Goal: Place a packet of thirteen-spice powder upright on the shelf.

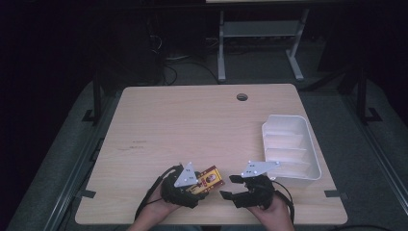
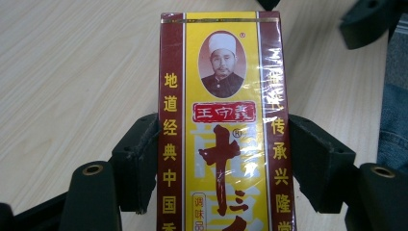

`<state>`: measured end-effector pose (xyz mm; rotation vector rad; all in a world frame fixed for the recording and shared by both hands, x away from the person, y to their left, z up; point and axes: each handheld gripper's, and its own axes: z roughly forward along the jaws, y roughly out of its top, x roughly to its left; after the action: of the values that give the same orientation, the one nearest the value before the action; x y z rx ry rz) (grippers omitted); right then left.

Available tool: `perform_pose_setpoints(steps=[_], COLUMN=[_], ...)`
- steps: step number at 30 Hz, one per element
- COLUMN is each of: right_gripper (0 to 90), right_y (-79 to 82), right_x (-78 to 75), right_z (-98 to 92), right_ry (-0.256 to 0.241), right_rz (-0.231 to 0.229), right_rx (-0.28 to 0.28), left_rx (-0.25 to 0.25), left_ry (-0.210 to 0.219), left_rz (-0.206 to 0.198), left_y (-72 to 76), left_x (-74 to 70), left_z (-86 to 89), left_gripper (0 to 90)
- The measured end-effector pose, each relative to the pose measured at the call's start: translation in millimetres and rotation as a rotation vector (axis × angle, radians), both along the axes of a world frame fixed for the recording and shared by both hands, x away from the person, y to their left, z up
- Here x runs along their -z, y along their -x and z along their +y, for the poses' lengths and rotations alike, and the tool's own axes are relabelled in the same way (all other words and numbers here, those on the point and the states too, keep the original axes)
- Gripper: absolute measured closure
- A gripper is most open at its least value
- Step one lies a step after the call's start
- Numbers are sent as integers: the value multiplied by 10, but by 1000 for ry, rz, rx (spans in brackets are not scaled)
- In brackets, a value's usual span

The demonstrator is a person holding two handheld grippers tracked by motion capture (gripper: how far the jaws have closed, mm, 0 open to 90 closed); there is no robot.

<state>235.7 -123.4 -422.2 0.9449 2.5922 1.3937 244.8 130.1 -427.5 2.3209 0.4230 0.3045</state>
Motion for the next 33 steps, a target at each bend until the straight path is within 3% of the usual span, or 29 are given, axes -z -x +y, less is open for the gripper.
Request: perform_pose_setpoints(steps=[11,13,15,23,28,33], right_gripper=[390,377,378,387,470,536], right_y=[-29,-42,-44,-67,-75,-51], right_x=[30,45,53,104,115,104], right_z=[-19,-26,-27,-24,-51,-42], right_ry=[-52,-82,-91,-126,-170,-187], right_rz=[59,92,106,158,191,186], right_rx=[37,41,44,39,35,22], left_rx=[44,48,53,91,117,122], left_ry=[-12,-18,-10,-21,-36,-62], left_rz=[-54,-93,-105,-133,-140,-162], left_y=[114,155,174,231,250,279], left_x=[-4,-17,-27,-27,-16,-3], left_z=[-134,-159,-168,-217,-239,-254], left_gripper=[323,323,323,322,322,321])
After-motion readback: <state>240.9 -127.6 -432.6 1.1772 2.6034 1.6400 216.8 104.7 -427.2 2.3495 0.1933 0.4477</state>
